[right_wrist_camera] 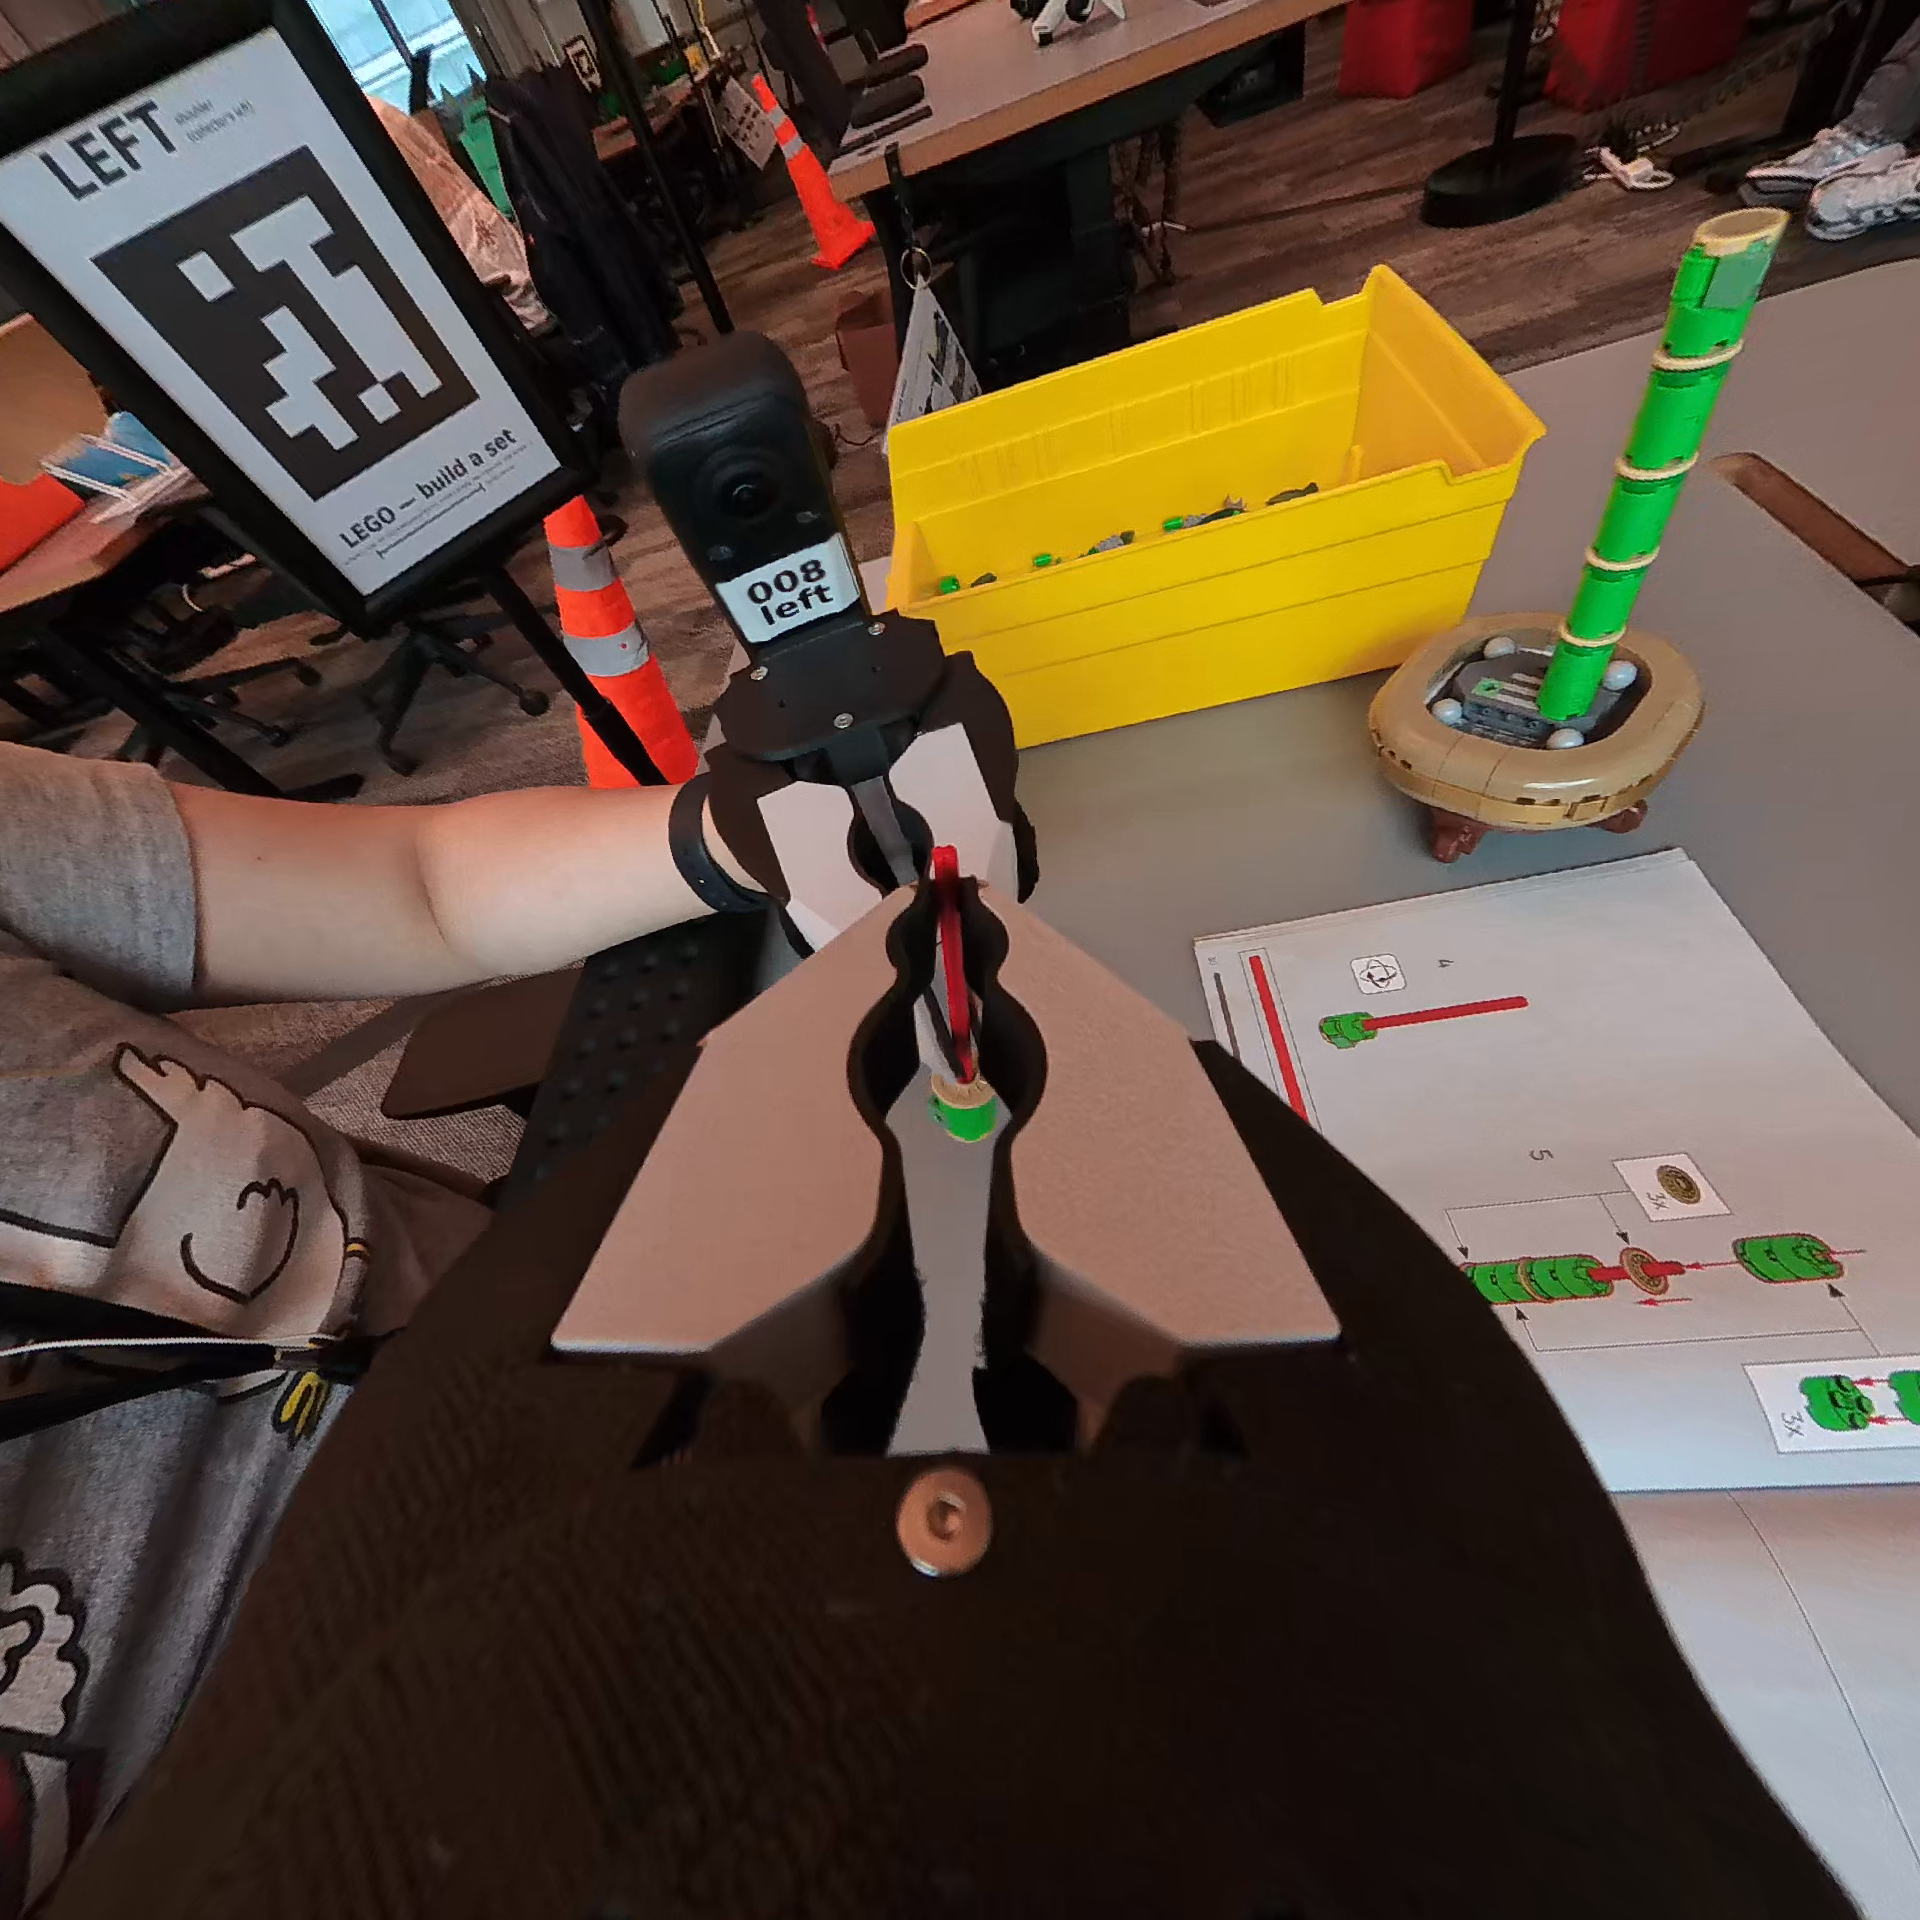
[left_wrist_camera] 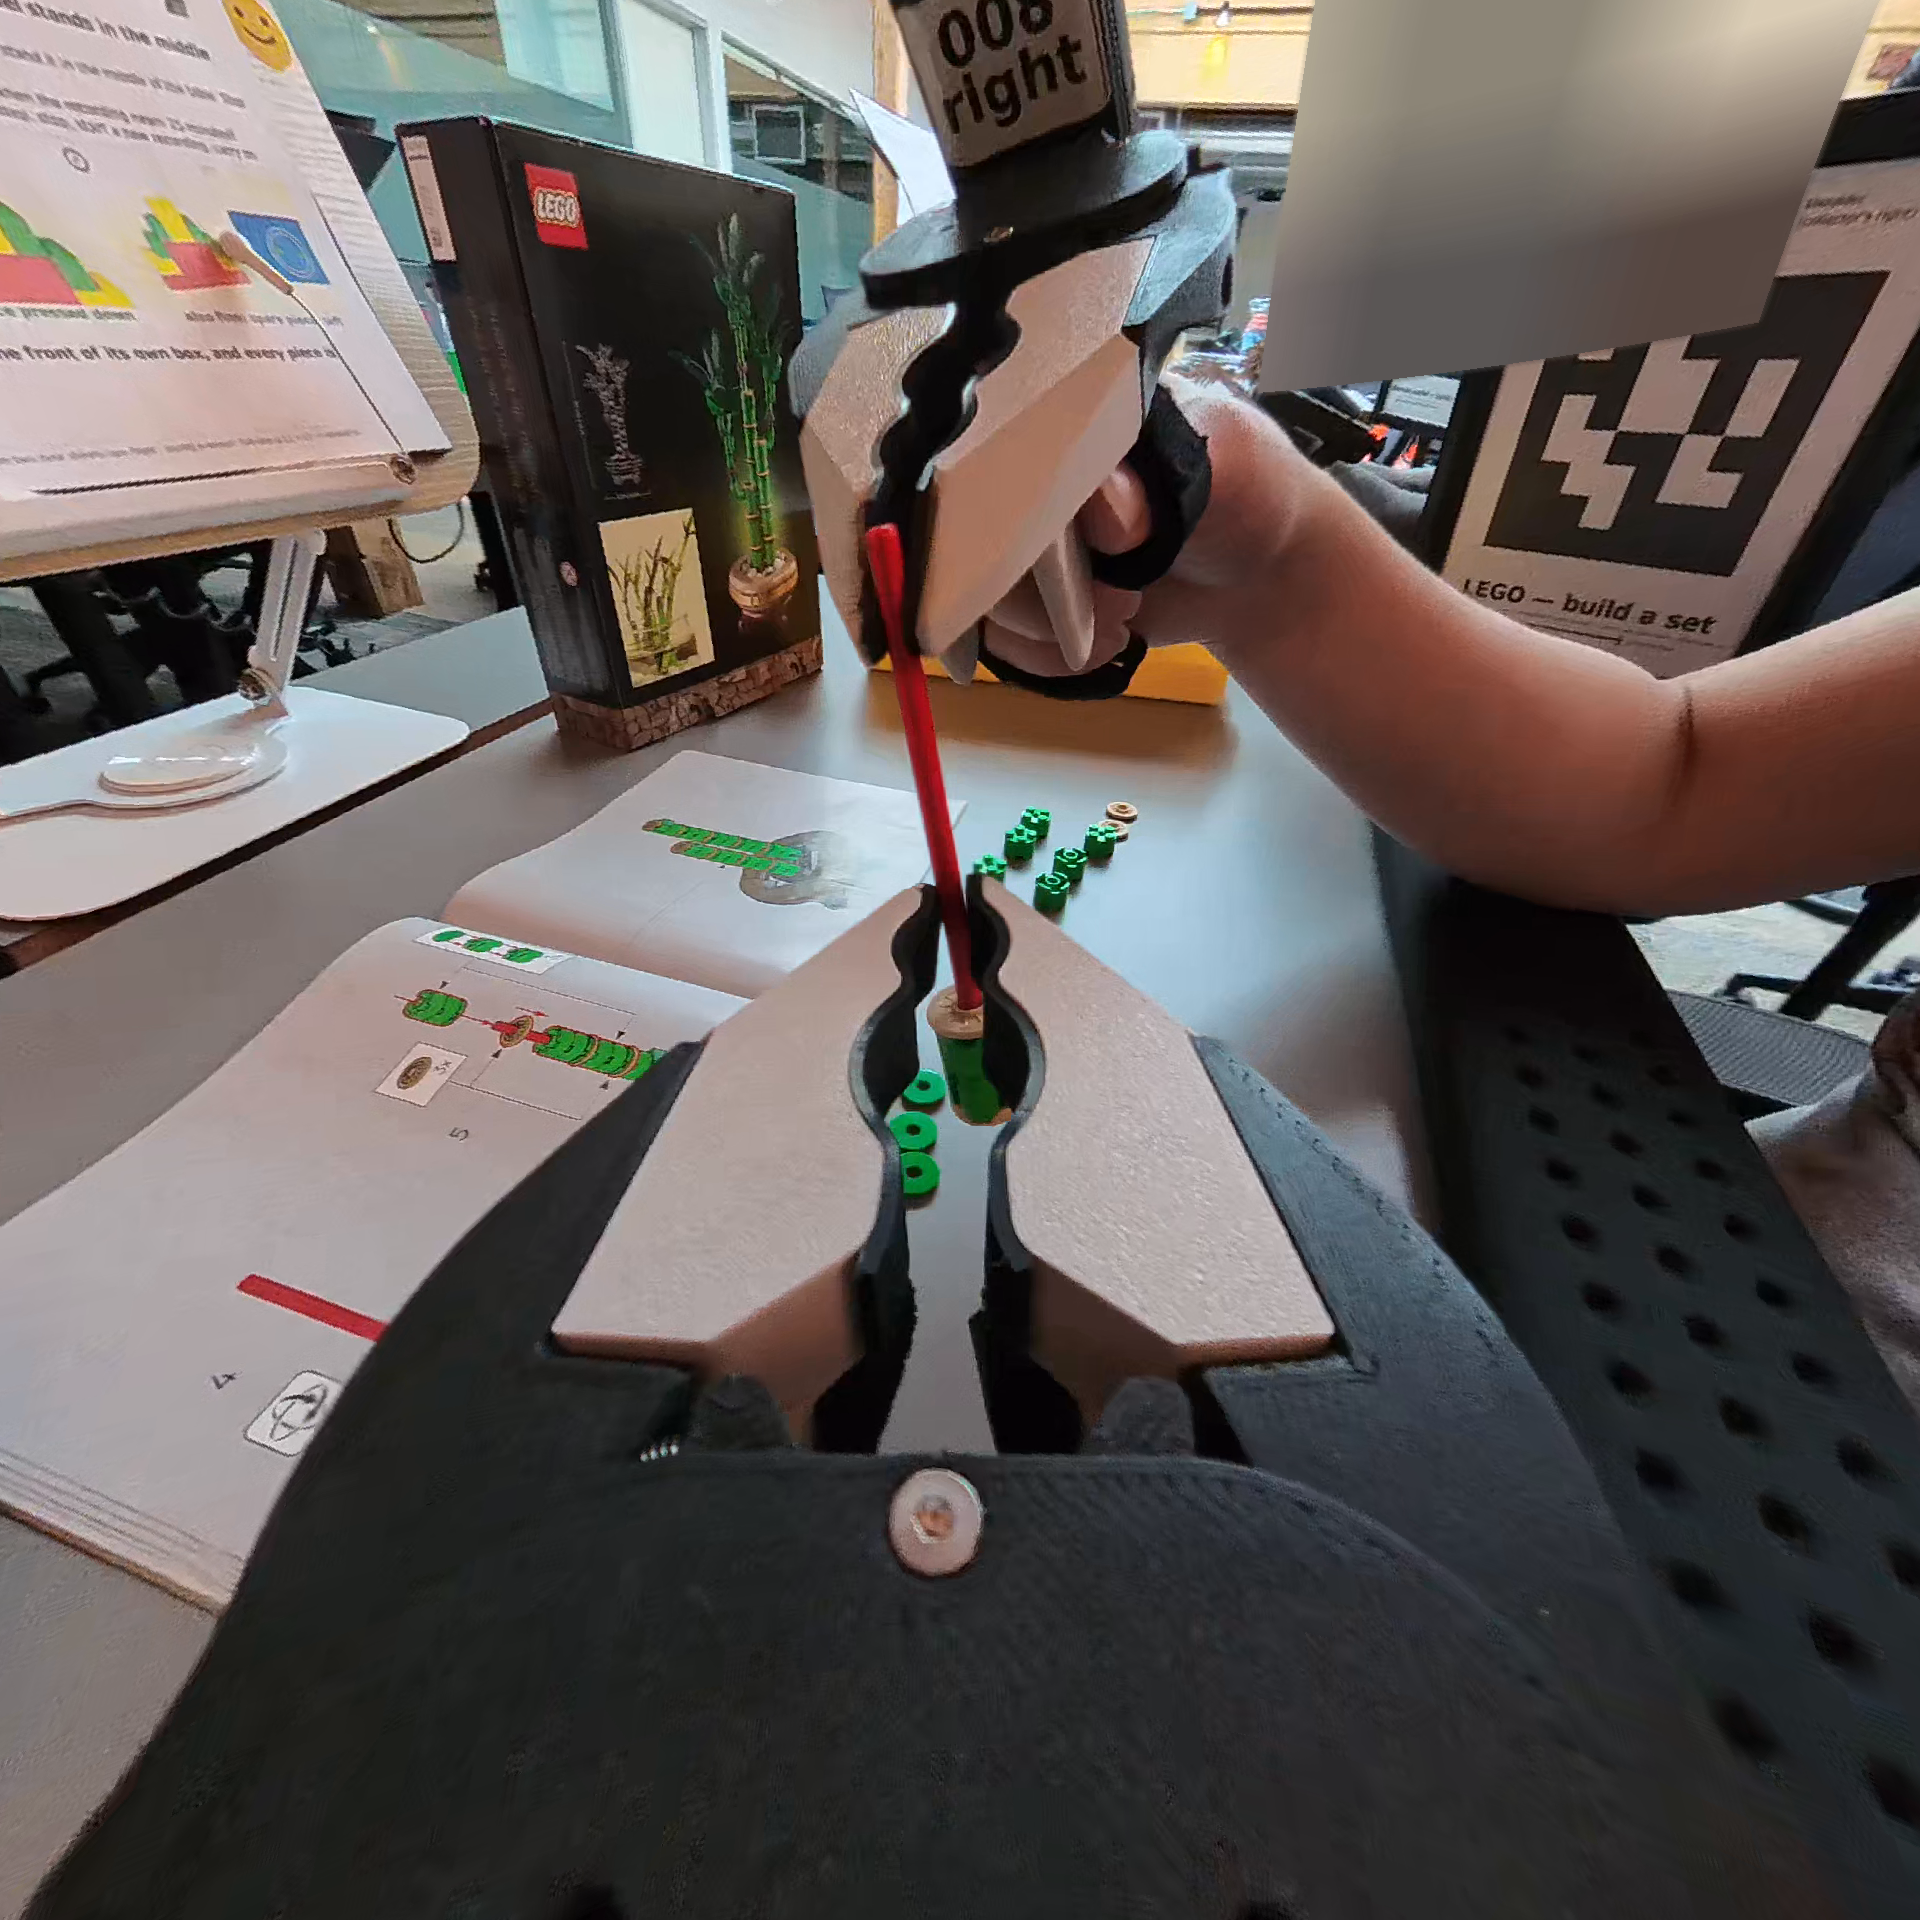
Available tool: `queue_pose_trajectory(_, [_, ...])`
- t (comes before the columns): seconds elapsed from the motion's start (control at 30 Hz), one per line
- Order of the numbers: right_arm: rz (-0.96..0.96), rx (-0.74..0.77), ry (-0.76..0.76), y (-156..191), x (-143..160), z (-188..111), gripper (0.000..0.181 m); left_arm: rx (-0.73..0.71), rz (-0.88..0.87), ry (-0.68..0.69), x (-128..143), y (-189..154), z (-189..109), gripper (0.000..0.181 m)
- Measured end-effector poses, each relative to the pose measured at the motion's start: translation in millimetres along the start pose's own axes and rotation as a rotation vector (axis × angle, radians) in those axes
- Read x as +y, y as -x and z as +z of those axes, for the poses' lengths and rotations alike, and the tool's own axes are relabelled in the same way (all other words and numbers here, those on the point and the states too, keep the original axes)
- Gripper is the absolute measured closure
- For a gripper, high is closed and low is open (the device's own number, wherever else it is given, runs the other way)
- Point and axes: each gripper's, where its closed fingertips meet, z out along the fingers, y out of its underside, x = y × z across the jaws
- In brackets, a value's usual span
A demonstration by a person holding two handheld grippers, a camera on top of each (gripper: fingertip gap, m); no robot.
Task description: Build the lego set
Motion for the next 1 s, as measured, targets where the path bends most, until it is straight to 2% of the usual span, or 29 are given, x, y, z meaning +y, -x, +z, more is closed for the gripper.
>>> queue_pose_trajectory(0.17, [0.027, -0.015, -0.019, -4, 0, -4, 0.178, -0.001, -0.019, -0.014, -1, 2, -2, 0.176])
queue_pose_trajectory(0.33, [0.066, -0.043, -0.027, -6, 3, -8, 0.178, 0.004, -0.085, -0.050, -5, 9, -8, 0.158])
queue_pose_trajectory(0.57, [0.076, -0.055, -0.022, -7, 6, -7, 0.178, 0.042, -0.112, -0.051, -3, 6, -8, 0.158])
queue_pose_trajectory(0.73, [0.038, -0.174, -0.055, 12, 1, -8, 0.178, 0.118, -0.094, -0.037, -2, -10, -3, 0.157])
queue_pose_trajectory(0.87, [0.006, -0.283, -0.063, 28, 2, -11, 0.178, 0.203, -0.084, -0.037, -3, -26, -1, 0.164])
queue_pose_trajectory(0.93, [-0.007, -0.319, -0.061, 32, 3, -12, 0.178, 0.262, -0.062, -0.033, -3, -37, -2, 0.178])
queue_pose_trajectory(1.0, [-0.019, -0.364, -0.059, 38, 5, -13, 0.179, 0.286, -0.046, -0.024, -2, -43, -1, 0.178])
